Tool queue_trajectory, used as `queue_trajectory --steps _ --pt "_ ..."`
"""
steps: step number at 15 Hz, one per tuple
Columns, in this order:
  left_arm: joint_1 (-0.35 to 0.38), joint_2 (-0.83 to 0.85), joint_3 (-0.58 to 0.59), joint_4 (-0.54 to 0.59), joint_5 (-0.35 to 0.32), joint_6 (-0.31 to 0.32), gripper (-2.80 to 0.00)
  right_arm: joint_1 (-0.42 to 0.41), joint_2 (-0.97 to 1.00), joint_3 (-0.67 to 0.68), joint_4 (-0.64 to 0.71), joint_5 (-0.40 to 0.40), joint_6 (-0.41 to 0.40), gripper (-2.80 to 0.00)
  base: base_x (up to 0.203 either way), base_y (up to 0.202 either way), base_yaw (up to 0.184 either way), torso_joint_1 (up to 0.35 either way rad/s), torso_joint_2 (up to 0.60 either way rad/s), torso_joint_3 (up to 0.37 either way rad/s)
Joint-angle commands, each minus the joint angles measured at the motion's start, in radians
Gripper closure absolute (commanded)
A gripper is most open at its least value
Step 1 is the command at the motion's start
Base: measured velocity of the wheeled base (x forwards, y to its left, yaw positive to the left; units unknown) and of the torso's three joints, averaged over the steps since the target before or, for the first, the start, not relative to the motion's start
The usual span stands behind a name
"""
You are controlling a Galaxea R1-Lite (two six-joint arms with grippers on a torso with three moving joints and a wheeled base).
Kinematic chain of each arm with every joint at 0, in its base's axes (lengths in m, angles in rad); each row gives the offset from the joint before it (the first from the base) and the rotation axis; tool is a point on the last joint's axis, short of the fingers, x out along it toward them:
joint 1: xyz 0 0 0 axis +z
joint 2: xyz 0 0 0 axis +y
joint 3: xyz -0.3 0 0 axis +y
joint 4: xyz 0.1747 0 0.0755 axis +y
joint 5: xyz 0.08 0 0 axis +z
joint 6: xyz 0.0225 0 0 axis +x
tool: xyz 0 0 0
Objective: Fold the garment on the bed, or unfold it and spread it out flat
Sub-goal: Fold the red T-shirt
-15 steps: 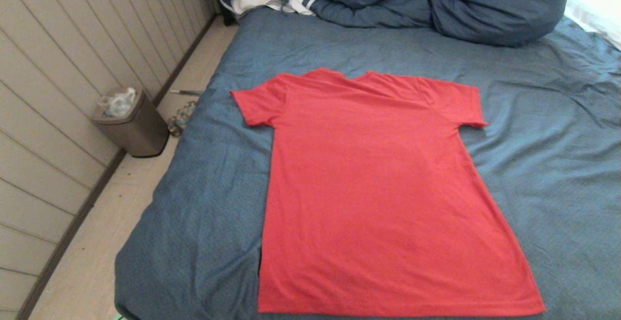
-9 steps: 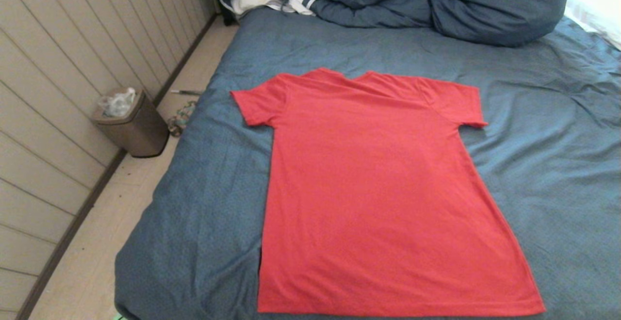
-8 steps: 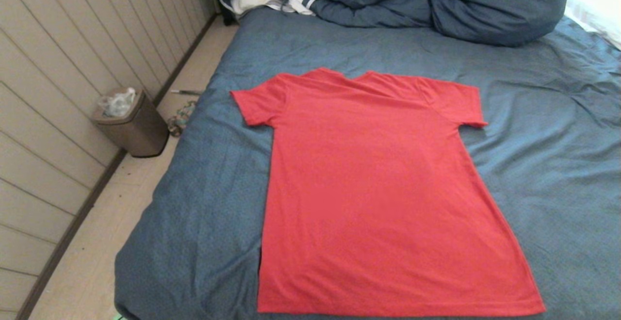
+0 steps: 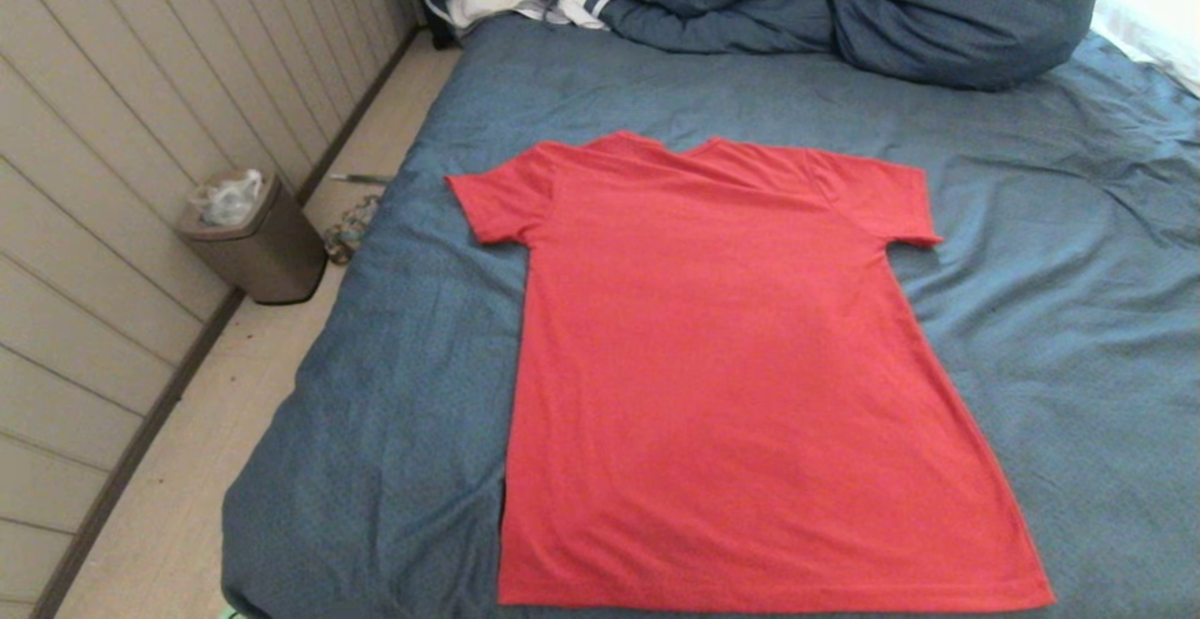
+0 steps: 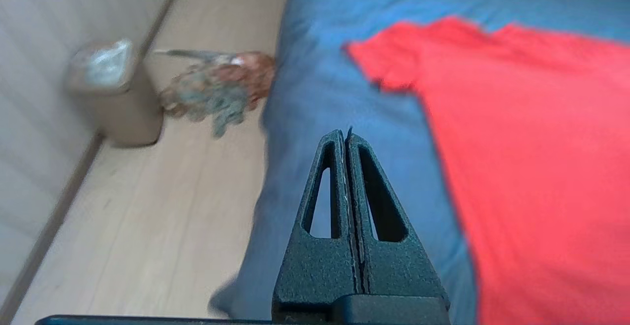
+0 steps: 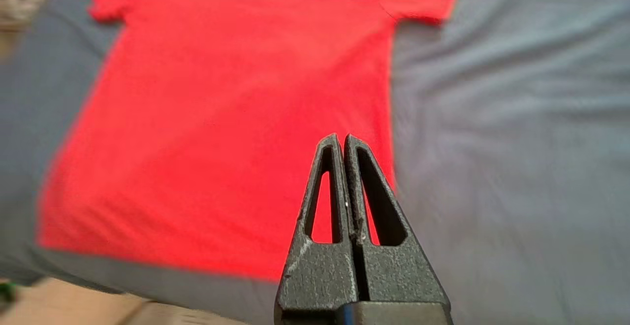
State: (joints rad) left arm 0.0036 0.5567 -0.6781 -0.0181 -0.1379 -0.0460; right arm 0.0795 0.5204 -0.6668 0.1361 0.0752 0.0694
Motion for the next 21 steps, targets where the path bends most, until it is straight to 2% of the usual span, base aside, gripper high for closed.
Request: queue_trajectory --steps 1,4,7,10,13,16,18,21 --pt "0.001 0.33 -0.207 0.002 -0.022 -0.014 0.0 0.029 0.302 -0.168 0.001 0.003 0.016 0.0 0.0 0.0 0.0 0.0 0.0 0.0" --pt "0.001 0.597 -0.433 0.007 -0.04 -0.056 0.0 0.023 0.558 -0.362 0.003 0.005 0.07 0.0 0.0 0.0 0.0 0.0 0.0 0.0" --pt "-0.017 0.791 -0.557 0.036 -0.051 -0.088 0.0 -0.044 0.783 -0.492 0.007 0.006 0.127 0.0 0.0 0.0 0.0 0.0 0.0 0.0" --pt "-0.156 0.89 -0.576 0.085 -0.056 -0.143 0.0 -0.143 0.949 -0.532 0.011 0.037 0.18 0.0 0.0 0.0 0.0 0.0 0.0 0.0" --pt "-0.28 0.955 -0.541 0.145 -0.059 -0.184 0.0 -0.234 1.011 -0.537 0.103 0.165 0.195 0.0 0.0 0.0 0.0 0.0 0.0 0.0" --pt "-0.323 0.991 -0.48 0.147 -0.112 -0.209 0.0 -0.3 1.023 -0.523 0.151 0.298 0.186 0.0 0.0 0.0 0.0 0.0 0.0 0.0" --pt "-0.323 1.028 -0.515 0.113 -0.129 -0.226 0.0 -0.309 1.044 -0.537 0.143 0.311 0.185 0.0 0.0 0.0 0.0 0.0 0.0 0.0" --pt "-0.323 1.121 -0.596 -0.022 -0.128 -0.304 0.0 -0.313 1.071 -0.587 0.141 0.323 0.184 0.0 0.0 0.0 0.0 0.0 0.0 0.0"
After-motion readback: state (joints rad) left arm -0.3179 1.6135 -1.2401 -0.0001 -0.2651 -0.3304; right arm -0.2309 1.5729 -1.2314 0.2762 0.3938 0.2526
